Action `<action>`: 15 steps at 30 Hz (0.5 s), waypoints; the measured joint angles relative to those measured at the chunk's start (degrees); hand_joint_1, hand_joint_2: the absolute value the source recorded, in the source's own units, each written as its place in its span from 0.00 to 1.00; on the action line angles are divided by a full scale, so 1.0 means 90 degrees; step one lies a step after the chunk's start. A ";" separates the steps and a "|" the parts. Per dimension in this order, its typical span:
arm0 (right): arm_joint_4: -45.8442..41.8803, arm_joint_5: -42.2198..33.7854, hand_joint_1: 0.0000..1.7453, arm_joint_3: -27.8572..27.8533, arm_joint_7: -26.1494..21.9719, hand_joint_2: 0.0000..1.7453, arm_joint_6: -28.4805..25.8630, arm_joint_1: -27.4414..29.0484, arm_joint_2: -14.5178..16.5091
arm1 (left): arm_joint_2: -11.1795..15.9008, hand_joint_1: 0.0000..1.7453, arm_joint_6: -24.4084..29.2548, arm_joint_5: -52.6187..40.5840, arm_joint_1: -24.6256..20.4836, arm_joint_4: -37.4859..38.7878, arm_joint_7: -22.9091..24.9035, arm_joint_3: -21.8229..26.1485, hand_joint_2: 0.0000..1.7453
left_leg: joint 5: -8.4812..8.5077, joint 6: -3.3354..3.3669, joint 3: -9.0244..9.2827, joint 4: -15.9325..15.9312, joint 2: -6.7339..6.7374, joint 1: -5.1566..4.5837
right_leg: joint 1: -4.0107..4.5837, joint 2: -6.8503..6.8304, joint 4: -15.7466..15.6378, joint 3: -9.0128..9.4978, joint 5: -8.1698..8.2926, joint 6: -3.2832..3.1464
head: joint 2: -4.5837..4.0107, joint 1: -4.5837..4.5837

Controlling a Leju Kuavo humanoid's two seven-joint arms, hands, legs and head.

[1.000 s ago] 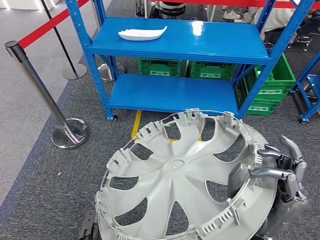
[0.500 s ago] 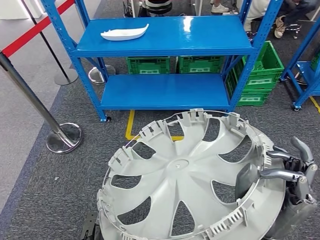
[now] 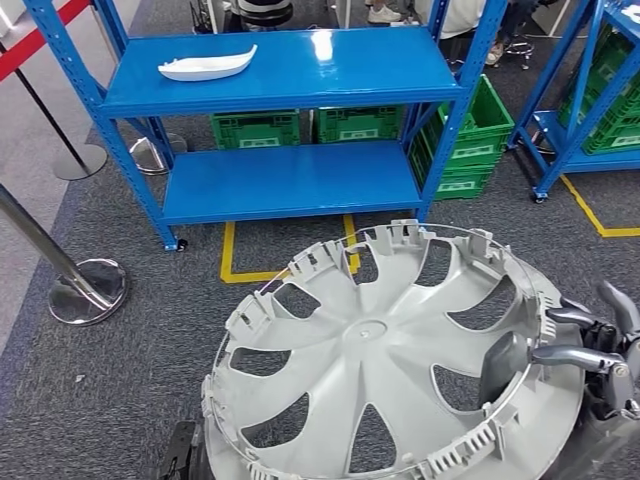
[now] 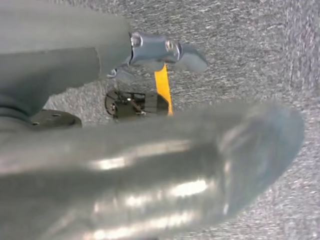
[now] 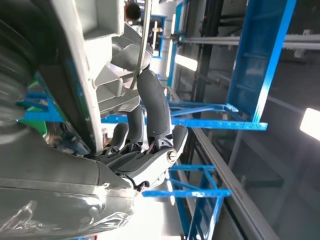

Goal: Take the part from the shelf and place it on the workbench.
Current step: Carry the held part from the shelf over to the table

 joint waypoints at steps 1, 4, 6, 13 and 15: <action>0.0001 0.0004 1.00 0.0000 0.0000 1.00 0.0000 -0.0002 0.0000 | 0.0002 0.00 0.0000 0.0004 0.0012 0.0000 0.0000 0.0002 1.00 | -0.0003 0.0013 -0.0001 0.0001 0.0087 -0.0007 | -0.0008 -0.0097 0.0459 -0.0203 -0.0222 0.0021 | -0.0001 0.0017; 0.0003 0.0057 1.00 0.0000 0.0012 1.00 0.0001 -0.0003 0.0000 | 0.0011 0.00 0.0009 0.0024 0.0028 0.0000 0.0000 0.0015 1.00 | -0.0011 0.0013 0.0004 0.0006 0.0341 -0.0012 | -0.0020 -0.0173 0.1000 -0.0398 -0.0342 0.0046 | -0.0001 0.0018; 0.0004 0.0101 1.00 0.0000 0.0029 1.00 0.0000 -0.0008 0.0001 | 0.0006 0.00 0.0015 0.0036 0.0021 0.0000 0.0001 0.0022 1.00 | -0.0028 -0.0013 0.0027 0.0009 0.0480 -0.0015 | -0.0018 -0.0325 0.0201 0.0060 0.0041 0.0031 | 0.0001 0.0018; 0.0002 0.0218 1.00 0.0007 0.0087 1.00 0.0001 -0.0038 0.0030 | -0.0003 0.00 -0.0021 0.0061 -0.0007 0.0000 -0.0007 0.0051 1.00 | -0.0178 -0.0231 0.0009 0.0148 0.0647 -0.0062 | 0.0022 -0.0328 -0.0761 0.0498 0.0342 -0.0245 | 0.0000 0.0006; 0.0001 0.0237 1.00 0.0010 0.0099 1.00 0.0002 -0.0048 0.0036 | -0.0006 0.00 -0.0029 0.0076 -0.0010 0.0000 -0.0015 0.0058 1.00 | -0.0563 -0.0288 -0.0249 0.0744 0.0342 -0.0044 | -0.0012 -0.0195 -0.0772 0.0474 0.0376 -0.0300 | 0.0000 -0.0011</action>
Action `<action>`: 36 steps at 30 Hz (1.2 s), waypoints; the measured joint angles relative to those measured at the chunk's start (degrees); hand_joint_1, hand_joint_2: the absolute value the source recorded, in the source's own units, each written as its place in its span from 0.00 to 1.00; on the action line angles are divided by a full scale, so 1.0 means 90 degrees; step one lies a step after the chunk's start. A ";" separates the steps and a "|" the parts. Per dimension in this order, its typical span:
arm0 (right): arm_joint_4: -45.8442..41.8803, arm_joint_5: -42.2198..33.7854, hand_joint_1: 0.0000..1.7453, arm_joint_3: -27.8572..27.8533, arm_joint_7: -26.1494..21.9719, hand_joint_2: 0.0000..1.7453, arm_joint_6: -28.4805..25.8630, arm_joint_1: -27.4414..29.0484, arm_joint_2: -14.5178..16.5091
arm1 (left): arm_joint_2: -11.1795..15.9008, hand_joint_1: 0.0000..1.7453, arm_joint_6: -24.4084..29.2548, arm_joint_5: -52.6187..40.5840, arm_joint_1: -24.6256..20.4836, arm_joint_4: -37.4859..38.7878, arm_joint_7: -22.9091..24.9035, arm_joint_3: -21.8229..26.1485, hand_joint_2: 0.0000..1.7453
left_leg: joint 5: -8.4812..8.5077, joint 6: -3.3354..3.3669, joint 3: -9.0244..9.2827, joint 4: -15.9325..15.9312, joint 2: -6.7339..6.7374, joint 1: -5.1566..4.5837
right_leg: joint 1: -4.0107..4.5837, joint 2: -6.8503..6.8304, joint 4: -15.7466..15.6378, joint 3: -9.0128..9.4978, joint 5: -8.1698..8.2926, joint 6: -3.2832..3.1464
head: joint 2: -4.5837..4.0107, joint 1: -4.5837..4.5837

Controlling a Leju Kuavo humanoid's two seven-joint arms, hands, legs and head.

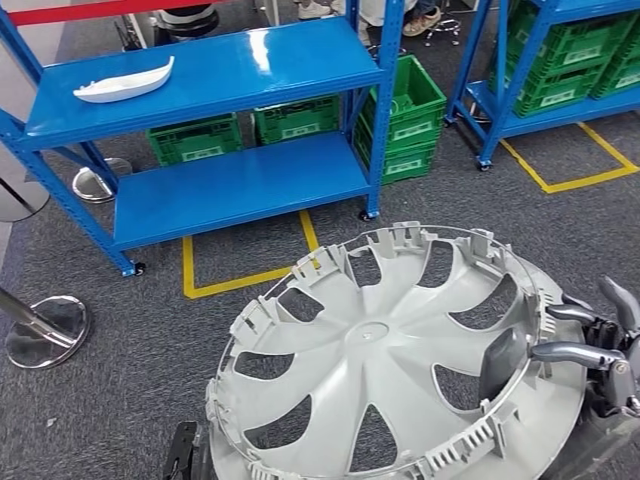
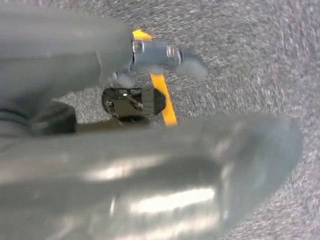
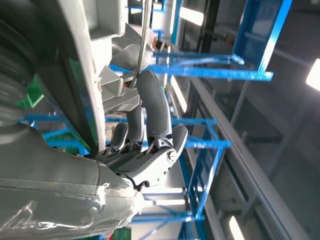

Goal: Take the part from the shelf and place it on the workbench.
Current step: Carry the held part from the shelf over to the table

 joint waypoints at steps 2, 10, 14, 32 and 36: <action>0.0001 0.0004 1.00 0.0002 0.0007 1.00 0.0000 -0.0005 0.0001 | 0.0004 0.00 0.0001 0.0013 0.0013 0.0000 -0.0002 0.0007 1.00 | -0.0381 -0.0015 -0.0404 0.0850 -0.0178 0.0002 | -0.0007 0.0147 0.0001 -0.0035 0.0023 -0.0026 | 0.0000 -0.0009; 0.0002 -0.0022 1.00 0.0002 -0.0034 1.00 0.0000 -0.0003 -0.0001 | -0.0007 0.00 0.0095 0.0038 0.0000 0.0000 -0.0026 0.0035 1.00 | 0.0440 0.0051 0.0267 -0.0651 -0.0740 0.0068 | -0.0034 0.0823 0.0034 -0.0162 0.0129 0.0149 | 0.0000 -0.0007; -0.0008 0.0015 1.00 -0.0002 -0.0081 1.00 -0.0002 0.0011 -0.0002 | -0.0036 0.00 0.0119 0.0052 -0.0017 0.0000 -0.0026 0.0056 1.00 | 0.0476 0.0233 0.0270 -0.0693 -0.0440 0.0072 | -0.0041 0.0616 0.0246 -0.0369 0.0019 0.0284 | 0.0001 0.0032; -0.0087 0.0057 1.00 -0.0021 -0.0142 1.00 -0.0002 0.0082 -0.0002 | -0.0040 0.00 0.0222 0.0007 -0.0001 0.0000 -0.0001 0.0116 1.00 | -0.0393 -0.0029 -0.0163 0.0564 -0.0132 0.0021 | -0.0011 0.0119 0.0042 -0.0129 0.0046 -0.0025 | -0.0001 0.0026; -0.0087 0.0053 1.00 -0.0032 -0.0153 1.00 -0.0002 0.0088 -0.0002 | -0.0021 0.00 0.0222 -0.0009 0.0014 0.0000 0.0003 0.0117 1.00 | -0.0200 -0.0028 -0.0404 0.0874 -0.0255 0.0030 | -0.0020 0.0495 0.0044 -0.0142 0.0073 -0.0021 | -0.0001 0.0021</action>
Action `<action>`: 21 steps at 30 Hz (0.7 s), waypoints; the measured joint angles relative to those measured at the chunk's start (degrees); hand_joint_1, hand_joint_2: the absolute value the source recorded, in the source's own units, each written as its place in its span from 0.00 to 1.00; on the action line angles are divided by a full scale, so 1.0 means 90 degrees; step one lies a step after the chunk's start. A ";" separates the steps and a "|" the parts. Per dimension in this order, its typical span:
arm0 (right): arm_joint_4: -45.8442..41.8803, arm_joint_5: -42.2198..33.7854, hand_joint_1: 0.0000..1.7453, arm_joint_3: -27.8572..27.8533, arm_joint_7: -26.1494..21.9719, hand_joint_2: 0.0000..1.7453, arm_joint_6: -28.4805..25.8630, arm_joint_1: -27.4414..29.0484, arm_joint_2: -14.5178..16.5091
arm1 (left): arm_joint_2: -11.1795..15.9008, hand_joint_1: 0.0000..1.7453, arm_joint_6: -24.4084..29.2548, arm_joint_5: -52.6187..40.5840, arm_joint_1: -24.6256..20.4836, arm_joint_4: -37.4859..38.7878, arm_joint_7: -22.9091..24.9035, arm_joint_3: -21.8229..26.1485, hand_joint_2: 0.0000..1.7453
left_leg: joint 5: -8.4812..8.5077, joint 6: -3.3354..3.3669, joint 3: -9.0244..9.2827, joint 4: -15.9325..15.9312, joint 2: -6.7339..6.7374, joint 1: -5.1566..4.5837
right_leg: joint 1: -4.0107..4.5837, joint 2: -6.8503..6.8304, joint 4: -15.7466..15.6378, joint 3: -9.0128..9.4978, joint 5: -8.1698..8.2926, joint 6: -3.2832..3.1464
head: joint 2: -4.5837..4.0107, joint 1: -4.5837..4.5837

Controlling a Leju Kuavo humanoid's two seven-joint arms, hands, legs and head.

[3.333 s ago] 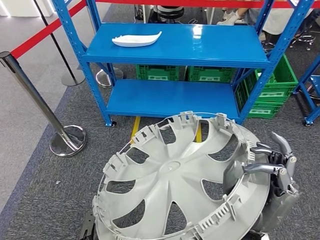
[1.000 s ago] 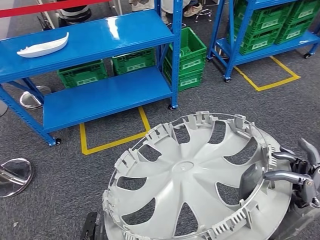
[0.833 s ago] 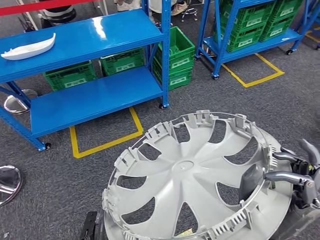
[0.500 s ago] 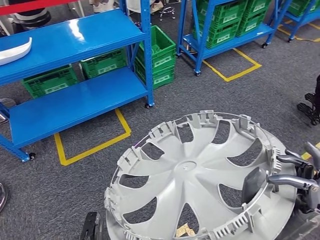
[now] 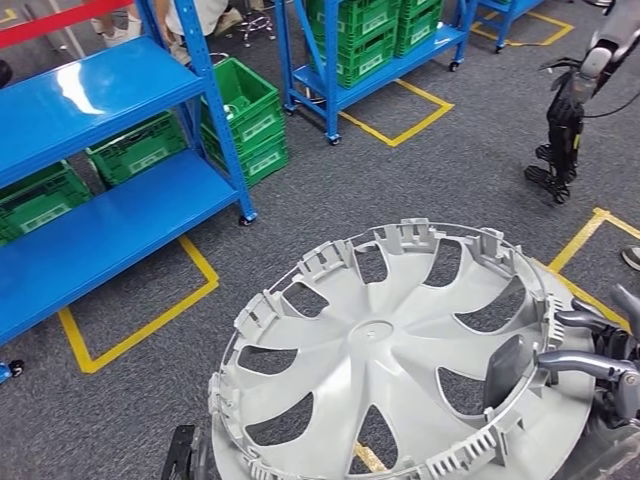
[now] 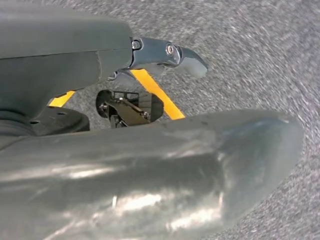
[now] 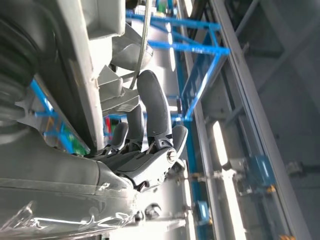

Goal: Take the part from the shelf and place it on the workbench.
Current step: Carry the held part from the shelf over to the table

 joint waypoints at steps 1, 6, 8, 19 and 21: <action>0.0000 -0.0003 1.00 -0.0002 -0.0002 1.00 0.0000 0.0000 0.0001 | 0.0003 0.00 -0.0002 -0.0004 -0.0003 0.0000 0.0000 0.0000 1.00 | 0.0269 0.0004 0.0180 -0.0418 -0.0115 0.0016 | -0.0009 0.0098 0.0001 0.0000 0.0011 0.0019 | 0.0001 -0.0001; 0.0000 -0.0085 1.00 -0.0002 -0.0004 1.00 0.0001 0.0005 0.0000 | -0.0010 0.00 -0.0025 0.0003 -0.0013 0.0000 -0.0012 0.0002 1.00 | 0.0620 0.0125 0.0629 -0.1524 -0.0527 0.0066 | -0.0038 0.0494 0.0009 -0.0150 0.0090 0.0208 | 0.0002 -0.0008; -0.0001 -0.0126 1.00 -0.0004 -0.0007 1.00 0.0001 0.0010 -0.0001 | -0.0020 0.00 -0.0023 0.0026 -0.0023 0.0000 -0.0029 0.0009 1.00 | 0.0648 0.0216 0.0645 -0.1553 -0.0361 0.0062 | -0.0031 0.0248 0.0098 -0.0235 0.0036 0.0268 | 0.0002 0.0016; 0.0000 -0.0211 1.00 -0.0005 -0.0043 1.00 0.0000 0.0004 -0.0001 | 0.0002 0.00 -0.0017 0.0040 -0.0013 0.0000 -0.0084 0.0050 1.00 | 0.0497 0.0164 0.0801 -0.1539 0.0564 -0.0020 | -0.0004 -0.0907 0.0216 -0.0027 -0.0152 0.0288 | 0.0001 0.0068; 0.0000 -0.0222 1.00 -0.0005 -0.0052 1.00 0.0000 0.0010 -0.0001 | 0.0003 0.00 -0.0012 0.0040 -0.0019 0.0000 -0.0092 0.0052 1.00 | 0.0477 0.0108 0.0832 -0.1546 0.0675 -0.0042 | 0.0013 -0.0845 0.0141 -0.0015 -0.0153 0.0183 | 0.0001 0.0051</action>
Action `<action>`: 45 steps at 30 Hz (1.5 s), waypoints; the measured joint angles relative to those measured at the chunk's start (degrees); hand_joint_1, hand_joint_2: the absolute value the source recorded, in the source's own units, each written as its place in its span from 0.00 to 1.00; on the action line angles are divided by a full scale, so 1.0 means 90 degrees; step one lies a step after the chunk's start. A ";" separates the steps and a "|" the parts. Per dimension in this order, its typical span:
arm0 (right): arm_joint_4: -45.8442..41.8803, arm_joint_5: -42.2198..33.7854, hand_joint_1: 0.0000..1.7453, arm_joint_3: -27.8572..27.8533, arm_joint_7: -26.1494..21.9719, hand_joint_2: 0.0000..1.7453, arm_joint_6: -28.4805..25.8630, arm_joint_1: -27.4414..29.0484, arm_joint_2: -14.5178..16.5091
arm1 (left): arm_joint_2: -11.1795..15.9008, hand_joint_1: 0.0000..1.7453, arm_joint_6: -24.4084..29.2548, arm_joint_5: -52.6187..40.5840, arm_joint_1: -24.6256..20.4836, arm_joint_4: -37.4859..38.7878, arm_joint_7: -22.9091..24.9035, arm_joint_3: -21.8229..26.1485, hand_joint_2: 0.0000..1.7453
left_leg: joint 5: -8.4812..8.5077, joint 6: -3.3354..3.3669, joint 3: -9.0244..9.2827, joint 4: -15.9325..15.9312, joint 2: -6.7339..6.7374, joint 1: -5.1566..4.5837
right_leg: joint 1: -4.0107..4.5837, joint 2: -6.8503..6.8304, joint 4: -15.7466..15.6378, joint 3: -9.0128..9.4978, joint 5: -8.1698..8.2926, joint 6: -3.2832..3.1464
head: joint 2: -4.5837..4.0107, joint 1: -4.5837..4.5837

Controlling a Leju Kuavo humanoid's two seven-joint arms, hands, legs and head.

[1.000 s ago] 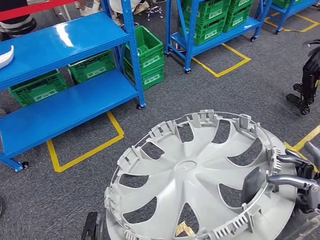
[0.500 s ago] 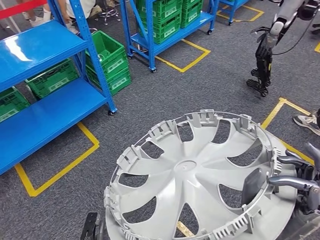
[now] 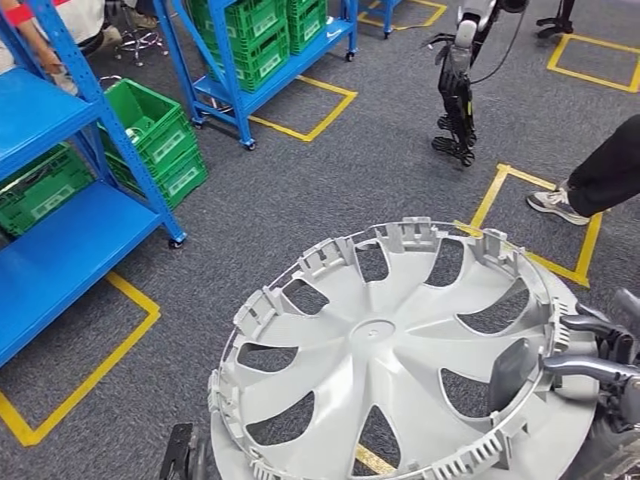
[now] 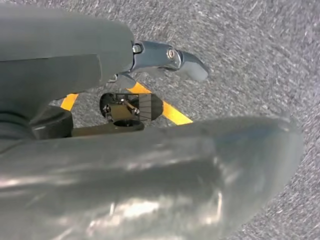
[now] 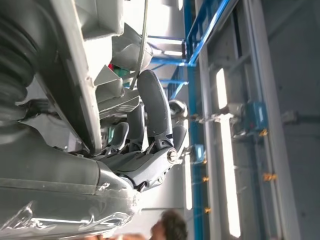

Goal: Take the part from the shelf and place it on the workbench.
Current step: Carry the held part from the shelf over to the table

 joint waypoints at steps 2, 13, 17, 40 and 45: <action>0.0000 0.0001 1.00 0.0000 -0.0002 1.00 0.0000 0.0002 0.0001 | -0.0010 0.00 -0.0001 0.0000 -0.0013 0.0000 -0.0016 0.0005 1.00 | -0.0074 -0.0061 -0.0002 0.0035 -0.0032 0.0026 | -0.0009 0.0152 -0.0011 -0.0023 0.0013 -0.0080 | -0.0001 -0.0009; 0.0000 -0.0007 1.00 0.0000 -0.0009 1.00 0.0002 -0.0002 0.0004 | -0.0003 0.00 -0.0009 -0.0003 -0.0005 0.0000 -0.0036 0.0023 1.00 | 0.0131 -0.0052 -0.0361 0.0313 -0.1081 0.0109 | -0.0049 0.1088 -0.0008 -0.0037 0.0054 -0.0095 | -0.0001 -0.0066; 0.0000 -0.0042 1.00 0.0000 -0.0022 1.00 0.0001 0.0006 0.0002 | -0.0014 0.00 -0.0008 -0.0021 -0.0021 0.0000 -0.0033 0.0026 1.00 | 0.0147 0.0056 -0.0283 0.0084 -0.1035 0.0104 | -0.0075 0.1225 -0.0050 -0.0134 0.0112 0.0071 | 0.0001 -0.0070; 0.0010 -0.0114 1.00 0.0000 -0.0064 1.00 0.0002 0.0006 0.0004 | -0.0004 0.00 -0.0009 -0.0029 0.0007 0.0000 -0.0030 0.0046 1.00 | -0.0592 -0.0104 -0.1008 0.1731 -0.0652 0.0039 | -0.0026 0.0768 -0.0062 -0.0011 0.0034 -0.0187 | 0.0000 -0.0052; 0.0010 -0.0114 1.00 0.0000 -0.0064 1.00 0.0002 0.0005 0.0003 | -0.0004 0.00 -0.0008 -0.0029 -0.0005 0.0000 -0.0029 0.0045 1.00 | 0.0123 -0.0047 -0.0305 0.0149 -0.1194 0.0112 | -0.0043 0.1186 -0.0041 -0.0071 0.0077 -0.0049 | 0.0001 -0.0059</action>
